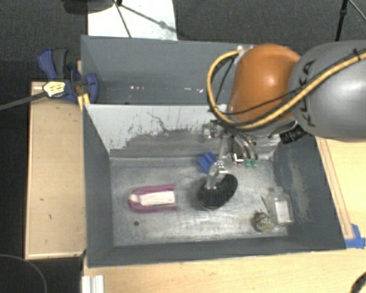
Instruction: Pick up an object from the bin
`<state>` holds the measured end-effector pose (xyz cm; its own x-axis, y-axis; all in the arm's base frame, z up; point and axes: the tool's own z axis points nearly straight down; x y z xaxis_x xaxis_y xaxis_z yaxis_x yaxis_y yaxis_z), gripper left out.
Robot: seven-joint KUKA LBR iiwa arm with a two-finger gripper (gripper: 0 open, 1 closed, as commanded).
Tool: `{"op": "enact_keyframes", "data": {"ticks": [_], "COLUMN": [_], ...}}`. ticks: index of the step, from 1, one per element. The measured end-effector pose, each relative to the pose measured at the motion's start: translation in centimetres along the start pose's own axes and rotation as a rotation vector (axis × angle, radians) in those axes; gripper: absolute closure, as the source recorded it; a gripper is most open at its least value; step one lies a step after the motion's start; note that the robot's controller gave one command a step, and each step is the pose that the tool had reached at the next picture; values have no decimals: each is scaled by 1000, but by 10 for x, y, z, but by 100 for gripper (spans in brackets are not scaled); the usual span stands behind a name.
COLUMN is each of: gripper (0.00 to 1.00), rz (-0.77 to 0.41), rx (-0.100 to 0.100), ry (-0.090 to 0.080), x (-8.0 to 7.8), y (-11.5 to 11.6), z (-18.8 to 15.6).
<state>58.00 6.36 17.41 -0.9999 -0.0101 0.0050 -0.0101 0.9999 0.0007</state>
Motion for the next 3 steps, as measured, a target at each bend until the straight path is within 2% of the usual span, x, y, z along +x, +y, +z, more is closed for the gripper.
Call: {"op": "enact_keyframes", "data": {"ticks": [1,2,3], "gripper": [0,100,100], "rz": [-238,-236,-202], "rx": [1,1,2], "ry": [-5,-1,-14], "x": [70,70,60], "y": [-44,-43,-56], "z": [105,103,-24]}}
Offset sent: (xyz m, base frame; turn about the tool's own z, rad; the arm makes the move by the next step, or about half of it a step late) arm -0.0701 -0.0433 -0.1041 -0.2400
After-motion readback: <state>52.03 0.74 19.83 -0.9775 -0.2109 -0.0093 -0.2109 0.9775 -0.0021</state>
